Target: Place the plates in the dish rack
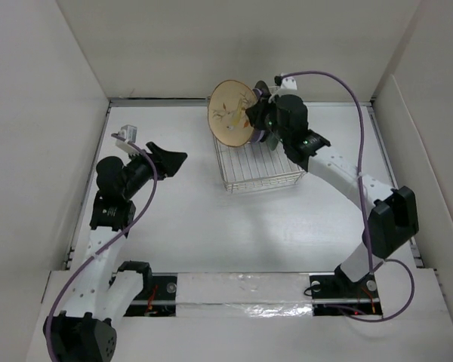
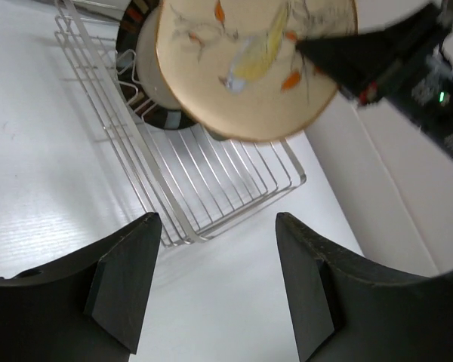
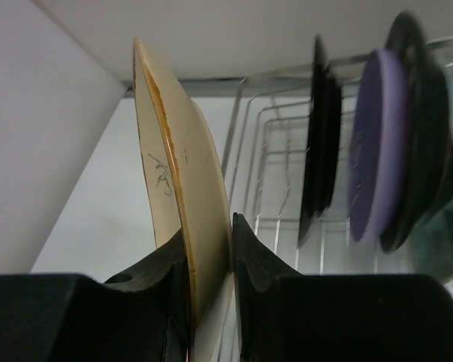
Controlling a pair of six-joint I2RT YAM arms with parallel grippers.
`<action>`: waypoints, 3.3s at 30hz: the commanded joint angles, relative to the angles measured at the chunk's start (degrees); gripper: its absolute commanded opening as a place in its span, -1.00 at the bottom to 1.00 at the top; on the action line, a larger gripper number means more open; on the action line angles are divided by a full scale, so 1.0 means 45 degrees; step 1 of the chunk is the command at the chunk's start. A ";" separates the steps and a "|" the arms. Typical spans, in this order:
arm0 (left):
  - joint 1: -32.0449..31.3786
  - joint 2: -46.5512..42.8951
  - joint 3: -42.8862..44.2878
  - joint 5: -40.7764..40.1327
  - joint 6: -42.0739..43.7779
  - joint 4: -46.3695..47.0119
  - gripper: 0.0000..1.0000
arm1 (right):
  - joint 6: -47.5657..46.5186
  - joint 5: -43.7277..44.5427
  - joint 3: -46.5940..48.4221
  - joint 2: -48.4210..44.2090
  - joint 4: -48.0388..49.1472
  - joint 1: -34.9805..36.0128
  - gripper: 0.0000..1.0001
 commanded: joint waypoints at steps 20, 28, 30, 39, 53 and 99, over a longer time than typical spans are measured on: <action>-0.3058 0.0120 0.1475 -0.1948 0.2876 -0.1997 0.13 | -0.4125 0.6865 0.8708 0.5734 -0.2267 0.0847 -1.00; -0.3058 0.0198 0.1456 -0.1909 0.2896 -0.1978 0.13 | -0.3676 0.6318 0.8143 0.6456 -0.2111 0.1216 -1.00; -0.3058 0.0218 0.1456 -0.1890 0.2896 -0.1959 0.13 | -0.3597 0.6298 0.7966 0.6671 -0.2072 0.1354 -1.00; -0.3058 0.0179 0.1456 -0.2299 0.2916 -0.2095 0.13 | -0.3148 0.5968 0.7985 0.7512 -0.1935 0.1589 -1.00; -0.3058 0.0101 0.1436 -0.2632 0.2916 -0.2154 0.16 | -0.3011 0.5107 0.8414 0.7706 -0.2090 0.1960 -0.52; -0.2687 -0.2224 0.1124 -0.5190 0.1978 -0.1744 0.33 | -0.0786 0.6553 -0.9023 -1.1800 -0.0449 0.1494 0.99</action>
